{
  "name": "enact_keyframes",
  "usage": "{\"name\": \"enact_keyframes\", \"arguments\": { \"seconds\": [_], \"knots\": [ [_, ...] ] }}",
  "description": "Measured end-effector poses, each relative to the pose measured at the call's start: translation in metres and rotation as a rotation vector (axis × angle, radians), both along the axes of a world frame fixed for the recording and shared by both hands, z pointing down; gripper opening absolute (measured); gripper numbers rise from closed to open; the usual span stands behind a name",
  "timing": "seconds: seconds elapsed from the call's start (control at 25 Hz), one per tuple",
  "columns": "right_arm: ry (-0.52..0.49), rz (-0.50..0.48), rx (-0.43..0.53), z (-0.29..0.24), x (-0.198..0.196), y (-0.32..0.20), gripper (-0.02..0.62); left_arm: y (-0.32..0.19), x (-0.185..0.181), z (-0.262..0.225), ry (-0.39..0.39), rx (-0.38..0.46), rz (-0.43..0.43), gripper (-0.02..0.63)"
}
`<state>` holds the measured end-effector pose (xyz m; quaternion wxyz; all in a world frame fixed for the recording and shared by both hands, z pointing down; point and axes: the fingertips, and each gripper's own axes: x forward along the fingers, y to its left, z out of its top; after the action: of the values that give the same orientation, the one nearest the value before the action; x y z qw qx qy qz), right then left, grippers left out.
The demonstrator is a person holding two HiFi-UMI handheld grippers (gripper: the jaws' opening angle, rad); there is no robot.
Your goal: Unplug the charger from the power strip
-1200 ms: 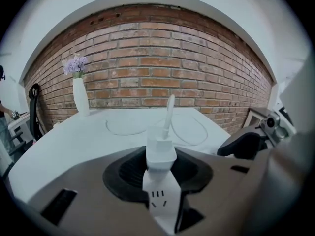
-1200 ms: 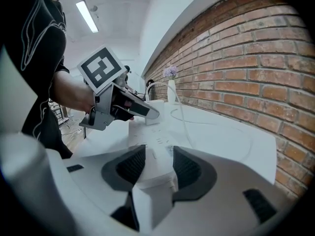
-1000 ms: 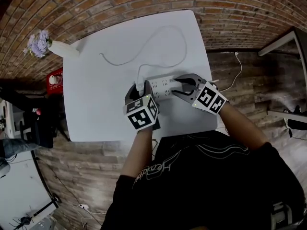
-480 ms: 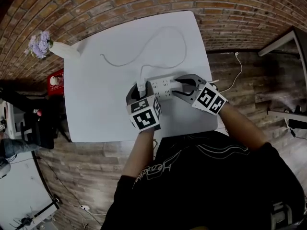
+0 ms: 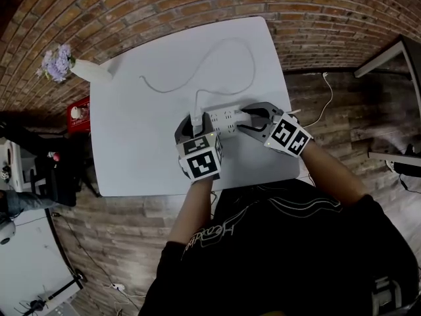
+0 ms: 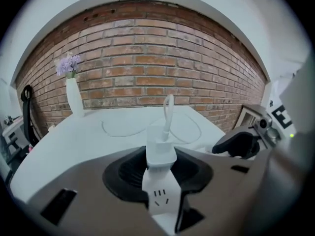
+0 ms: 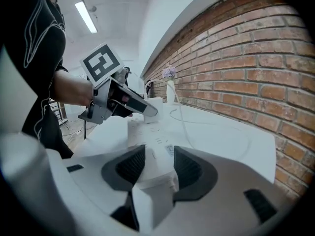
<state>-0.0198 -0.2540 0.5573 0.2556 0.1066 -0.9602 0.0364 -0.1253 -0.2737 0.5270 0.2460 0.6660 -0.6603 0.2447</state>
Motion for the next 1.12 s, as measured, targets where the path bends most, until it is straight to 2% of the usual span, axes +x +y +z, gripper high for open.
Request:
{"name": "enact_keyframes", "arguments": {
  "seconds": [0.12, 0.2, 0.24, 0.36, 0.4, 0.52, 0.84, 0.96, 1.12],
  "knots": [
    [-0.005, 0.004, 0.007, -0.001, -0.001, 0.0, 0.156, -0.001, 0.003, -0.001, -0.096, 0.001, 0.032, 0.138],
    [-0.004, 0.005, 0.01, 0.0, -0.001, 0.0, 0.156, -0.001, 0.004, -0.001, -0.105, 0.0, 0.039, 0.138],
    [-0.001, 0.005, 0.012, 0.0, -0.001, 0.0, 0.156, -0.001, 0.003, -0.001, -0.058, 0.0, 0.026, 0.138],
    [0.009, 0.005, 0.016, 0.001, -0.002, 0.0, 0.157, -0.007, 0.0, -0.01, 0.207, 0.007, -0.047, 0.137],
    [0.01, 0.004, 0.015, 0.001, -0.002, 0.0, 0.158, -0.01, -0.001, -0.017, 0.243, 0.015, -0.058, 0.137],
    [0.009, 0.005, 0.01, 0.001, -0.002, 0.0, 0.158, -0.018, 0.0, -0.039, 0.25, 0.037, -0.035, 0.137],
    [0.011, 0.029, -0.013, 0.001, -0.001, -0.004, 0.163, -0.016, 0.025, -0.076, 0.449, 0.068, 0.091, 0.137],
    [-0.051, 0.112, -0.059, -0.008, 0.003, -0.012, 0.149, -0.01, 0.033, -0.09, 0.544, 0.074, 0.145, 0.137],
    [-0.182, 0.245, -0.163, -0.041, 0.021, -0.018, 0.077, 0.004, 0.035, -0.109, 0.649, 0.079, 0.176, 0.137]
  ]
}}
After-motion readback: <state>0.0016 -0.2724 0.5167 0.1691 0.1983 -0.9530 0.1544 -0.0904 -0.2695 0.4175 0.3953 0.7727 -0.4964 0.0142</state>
